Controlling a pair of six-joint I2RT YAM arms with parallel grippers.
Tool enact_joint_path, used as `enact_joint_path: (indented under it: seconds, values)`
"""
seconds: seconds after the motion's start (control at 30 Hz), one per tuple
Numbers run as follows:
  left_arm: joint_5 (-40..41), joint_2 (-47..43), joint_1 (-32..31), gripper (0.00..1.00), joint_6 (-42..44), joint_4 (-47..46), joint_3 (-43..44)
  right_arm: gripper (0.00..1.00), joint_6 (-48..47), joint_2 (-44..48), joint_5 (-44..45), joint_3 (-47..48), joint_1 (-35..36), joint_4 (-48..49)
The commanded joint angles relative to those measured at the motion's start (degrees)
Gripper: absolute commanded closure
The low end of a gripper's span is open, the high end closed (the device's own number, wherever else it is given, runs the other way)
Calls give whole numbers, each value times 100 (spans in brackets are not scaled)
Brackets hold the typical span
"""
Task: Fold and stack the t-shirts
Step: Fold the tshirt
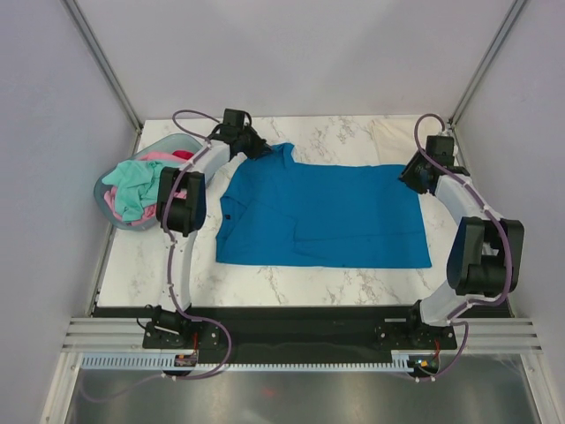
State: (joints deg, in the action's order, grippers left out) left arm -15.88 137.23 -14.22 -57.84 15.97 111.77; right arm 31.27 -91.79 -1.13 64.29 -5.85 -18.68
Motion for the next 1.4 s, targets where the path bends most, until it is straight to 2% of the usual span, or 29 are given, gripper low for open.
enact_joint_path:
  seconds: [0.0,0.17,0.53,1.37]
  values:
    - [-503,-750,182,98,536,222,-137,54,195,-417,516,636,-22,-259]
    - [-864,-1320,305,98,1046,539,-620,55,678,-1251,1069,1698,-31,-944]
    - [-1690,-1726,587,98,1478,706,-1043,58,2101,-2167,1764,2587,-57,-1340]
    - [-2121,-1840,727,98,1891,996,-858,59,2481,-3134,1958,3450,-110,-1349]
